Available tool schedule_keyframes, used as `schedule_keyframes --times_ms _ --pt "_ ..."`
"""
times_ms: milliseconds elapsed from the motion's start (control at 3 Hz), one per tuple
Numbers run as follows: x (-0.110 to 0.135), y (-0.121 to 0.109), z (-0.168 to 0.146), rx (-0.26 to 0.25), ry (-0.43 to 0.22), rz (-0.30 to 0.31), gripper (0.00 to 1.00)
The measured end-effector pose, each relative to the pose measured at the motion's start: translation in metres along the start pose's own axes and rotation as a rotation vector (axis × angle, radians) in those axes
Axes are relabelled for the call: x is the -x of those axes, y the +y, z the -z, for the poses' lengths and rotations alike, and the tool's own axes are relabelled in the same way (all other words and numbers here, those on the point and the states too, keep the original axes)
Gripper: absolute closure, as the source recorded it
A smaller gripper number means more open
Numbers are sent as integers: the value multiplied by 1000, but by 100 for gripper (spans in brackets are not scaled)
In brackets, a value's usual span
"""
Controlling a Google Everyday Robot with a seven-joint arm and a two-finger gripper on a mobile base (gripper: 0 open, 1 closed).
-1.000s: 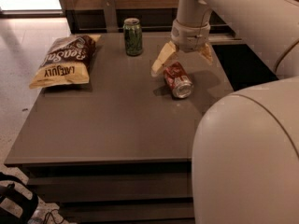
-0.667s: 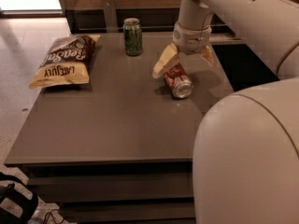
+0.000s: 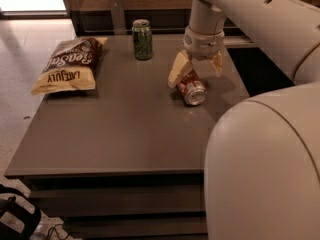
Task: Place coke can upright
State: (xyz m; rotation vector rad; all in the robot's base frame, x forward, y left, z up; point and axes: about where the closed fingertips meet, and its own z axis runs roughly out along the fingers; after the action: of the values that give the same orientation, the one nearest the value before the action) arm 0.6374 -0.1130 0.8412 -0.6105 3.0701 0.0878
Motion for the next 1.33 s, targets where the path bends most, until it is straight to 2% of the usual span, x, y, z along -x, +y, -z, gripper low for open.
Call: schedule_keyframes --times_ms 333,1000,1333 --pt "3 3 -2 -1 1 21 41" --pt "12 4 -6 -1 -21 22 89" --pt "14 4 -8 -1 -28 23 100"
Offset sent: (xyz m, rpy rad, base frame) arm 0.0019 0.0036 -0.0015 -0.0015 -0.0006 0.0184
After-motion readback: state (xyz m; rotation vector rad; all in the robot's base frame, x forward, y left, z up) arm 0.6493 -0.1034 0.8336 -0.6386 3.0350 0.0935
